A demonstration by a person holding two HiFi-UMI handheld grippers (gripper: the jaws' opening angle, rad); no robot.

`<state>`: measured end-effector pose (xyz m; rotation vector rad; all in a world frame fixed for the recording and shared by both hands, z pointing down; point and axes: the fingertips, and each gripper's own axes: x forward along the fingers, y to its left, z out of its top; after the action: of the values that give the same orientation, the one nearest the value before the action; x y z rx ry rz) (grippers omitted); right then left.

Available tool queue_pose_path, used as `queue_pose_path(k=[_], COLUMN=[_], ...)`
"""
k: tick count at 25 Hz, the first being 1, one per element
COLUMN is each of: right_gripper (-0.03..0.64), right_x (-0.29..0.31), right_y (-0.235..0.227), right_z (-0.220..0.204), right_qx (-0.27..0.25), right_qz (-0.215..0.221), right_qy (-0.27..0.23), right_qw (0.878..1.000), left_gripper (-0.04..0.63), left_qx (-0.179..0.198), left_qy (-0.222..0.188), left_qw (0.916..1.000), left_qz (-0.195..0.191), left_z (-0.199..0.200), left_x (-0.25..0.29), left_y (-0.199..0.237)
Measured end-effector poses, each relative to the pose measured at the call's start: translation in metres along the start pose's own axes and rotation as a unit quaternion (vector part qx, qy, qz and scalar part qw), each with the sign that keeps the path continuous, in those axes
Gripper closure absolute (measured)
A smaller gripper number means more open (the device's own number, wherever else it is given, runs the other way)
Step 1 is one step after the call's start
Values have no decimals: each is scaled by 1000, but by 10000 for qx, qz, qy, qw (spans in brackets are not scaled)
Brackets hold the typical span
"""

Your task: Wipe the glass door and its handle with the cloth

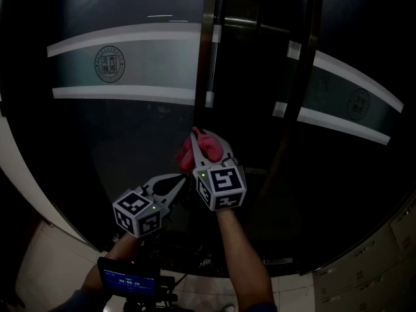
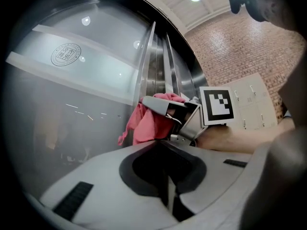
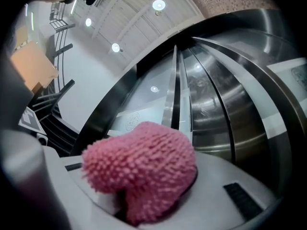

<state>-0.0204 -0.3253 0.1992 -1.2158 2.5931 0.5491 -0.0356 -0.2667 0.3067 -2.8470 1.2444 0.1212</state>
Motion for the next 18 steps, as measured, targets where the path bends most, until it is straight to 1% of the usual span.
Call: queue_pose_path(k=[3,6,8,10,12,14,16,18], right_gripper=[561,561,561,561,561,561,561,561], right_x=[-18,-58,-86,-112,-136,-154,-168,-177], right_y=[6,21,33,44,49,55,60,61], right_z=[7,6,-7,-26,-43,-56,-65,-74], right_qx=[-11,2,-21,86,163,199,278,362], right_qz=[3,-38,-78,-146,-312,-439,-492,-538], right_qy=[-146,-403,-291,16,235,377,482,522], right_qw=[9999,9992,9995,9999,9991,9981,9972,9965], left_gripper=[592,592,592,592,592,592,592,592], left_qx=[133,462,683,790,779,617,473,376], left_qy=[13,6,17,5,-1,49,167,304], left_qw=[9999,9989,9975,9967,9968,9979,9986,9988], left_qz=[57,124,162,195,189,174,168,50], left_z=[1,-4,-11,-22,-37,-53,-72,-88], left_x=[-3,-11,-16,-21,-26,-30,-32,-31], left_y=[-1,-6,-13,-21,-30,-39,-48,-61])
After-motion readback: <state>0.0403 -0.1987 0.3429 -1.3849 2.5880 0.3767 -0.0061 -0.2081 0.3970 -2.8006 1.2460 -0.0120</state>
